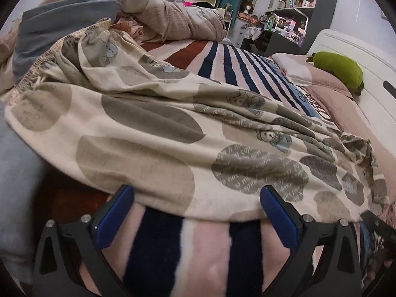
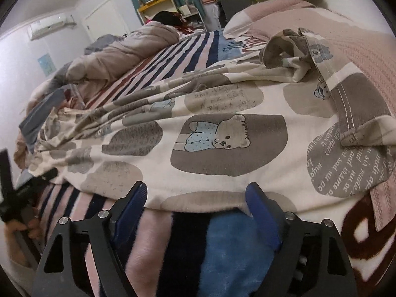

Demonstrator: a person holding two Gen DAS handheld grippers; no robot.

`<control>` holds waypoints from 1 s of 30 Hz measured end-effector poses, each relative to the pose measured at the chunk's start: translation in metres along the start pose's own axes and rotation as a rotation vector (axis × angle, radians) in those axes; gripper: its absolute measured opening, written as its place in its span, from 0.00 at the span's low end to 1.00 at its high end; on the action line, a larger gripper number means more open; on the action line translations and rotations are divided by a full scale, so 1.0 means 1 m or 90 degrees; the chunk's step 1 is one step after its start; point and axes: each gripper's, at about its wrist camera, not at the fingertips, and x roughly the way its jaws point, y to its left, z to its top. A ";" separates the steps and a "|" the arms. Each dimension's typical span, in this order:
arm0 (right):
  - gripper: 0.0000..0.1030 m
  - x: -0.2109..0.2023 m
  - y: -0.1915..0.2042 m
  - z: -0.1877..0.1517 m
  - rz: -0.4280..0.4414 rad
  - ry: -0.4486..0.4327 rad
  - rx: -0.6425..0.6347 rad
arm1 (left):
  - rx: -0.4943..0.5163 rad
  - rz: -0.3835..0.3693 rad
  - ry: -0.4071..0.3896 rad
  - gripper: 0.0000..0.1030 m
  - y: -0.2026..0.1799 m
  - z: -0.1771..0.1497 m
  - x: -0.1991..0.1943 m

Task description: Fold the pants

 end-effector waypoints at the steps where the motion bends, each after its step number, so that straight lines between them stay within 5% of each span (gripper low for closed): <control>1: 0.77 -0.004 0.001 -0.002 0.016 0.006 0.002 | -0.005 -0.012 -0.002 0.98 0.002 0.002 0.001; 6: 0.76 -0.010 0.005 -0.012 0.039 0.032 0.015 | -0.049 -0.047 -0.005 0.95 0.015 0.019 0.006; 12: 0.76 0.005 -0.008 0.001 0.015 -0.031 0.077 | -0.077 -0.025 0.002 0.75 0.032 0.040 0.021; 15: 0.76 0.012 -0.006 0.009 -0.005 -0.057 0.086 | -0.095 -0.017 0.000 0.56 0.040 0.044 0.021; 17: 0.70 0.013 -0.005 0.012 -0.019 -0.071 0.090 | -0.098 -0.001 -0.002 0.29 0.046 0.044 0.019; 20: 0.44 0.012 -0.011 0.013 -0.043 -0.078 0.100 | -0.087 0.005 0.003 0.06 0.048 0.040 0.017; 24: 0.10 0.006 -0.018 0.011 -0.055 -0.085 0.110 | -0.065 0.014 -0.009 0.05 0.044 0.032 0.003; 27: 0.06 0.001 -0.018 0.008 -0.064 -0.085 0.093 | -0.081 0.027 0.011 0.10 0.051 0.022 -0.006; 30: 0.06 -0.004 -0.019 0.005 -0.064 -0.086 0.089 | -0.120 -0.030 0.026 0.49 0.059 0.008 -0.016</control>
